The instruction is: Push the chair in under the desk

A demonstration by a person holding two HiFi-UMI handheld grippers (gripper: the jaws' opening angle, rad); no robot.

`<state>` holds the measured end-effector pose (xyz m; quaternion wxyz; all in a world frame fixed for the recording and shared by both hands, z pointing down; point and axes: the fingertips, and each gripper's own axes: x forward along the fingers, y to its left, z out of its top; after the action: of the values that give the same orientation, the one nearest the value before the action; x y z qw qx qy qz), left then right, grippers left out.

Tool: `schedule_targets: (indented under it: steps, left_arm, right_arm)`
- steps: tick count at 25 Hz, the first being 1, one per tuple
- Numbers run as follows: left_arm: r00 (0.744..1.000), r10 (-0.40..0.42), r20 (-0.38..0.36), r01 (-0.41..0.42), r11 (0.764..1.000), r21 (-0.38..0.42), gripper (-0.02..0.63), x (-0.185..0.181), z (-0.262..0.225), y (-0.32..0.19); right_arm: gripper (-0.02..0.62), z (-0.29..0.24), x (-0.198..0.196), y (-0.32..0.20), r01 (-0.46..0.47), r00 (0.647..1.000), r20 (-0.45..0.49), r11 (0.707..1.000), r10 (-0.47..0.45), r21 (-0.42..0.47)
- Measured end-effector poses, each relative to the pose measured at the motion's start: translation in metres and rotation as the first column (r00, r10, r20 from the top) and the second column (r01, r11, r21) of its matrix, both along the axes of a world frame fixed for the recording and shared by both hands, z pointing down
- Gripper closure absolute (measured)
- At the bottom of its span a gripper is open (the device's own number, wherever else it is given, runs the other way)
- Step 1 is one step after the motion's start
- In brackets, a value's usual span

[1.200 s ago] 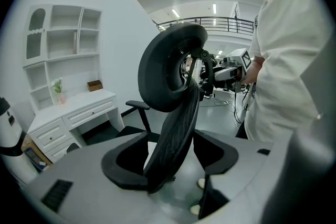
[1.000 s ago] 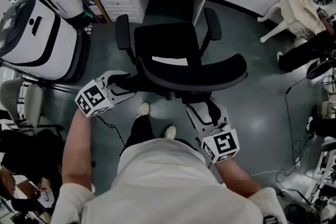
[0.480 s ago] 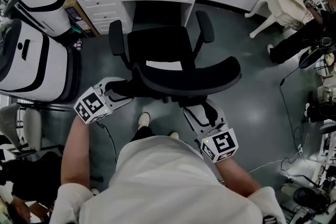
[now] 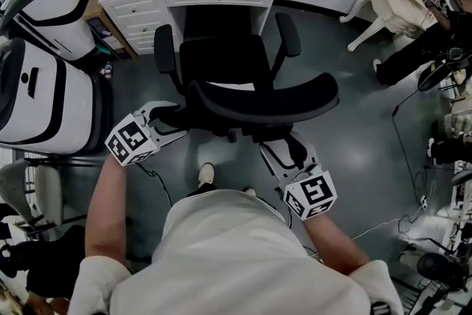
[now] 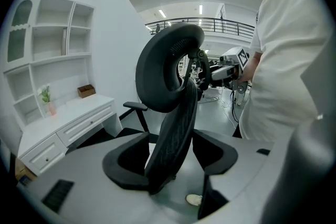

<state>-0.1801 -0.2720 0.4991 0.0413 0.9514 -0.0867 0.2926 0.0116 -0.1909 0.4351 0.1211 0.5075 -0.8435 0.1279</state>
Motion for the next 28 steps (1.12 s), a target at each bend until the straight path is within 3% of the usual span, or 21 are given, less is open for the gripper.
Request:
schedule_targets:
  steps: [28]
  left_arm:
    - [0.997,0.071,-0.011,-0.071,0.997,0.006,0.347,-0.017,0.0,-0.094]
  right_arm:
    - [0.353,0.001,-0.022,-0.08,-0.089,0.996,-0.002,0.996,0.089,0.006]
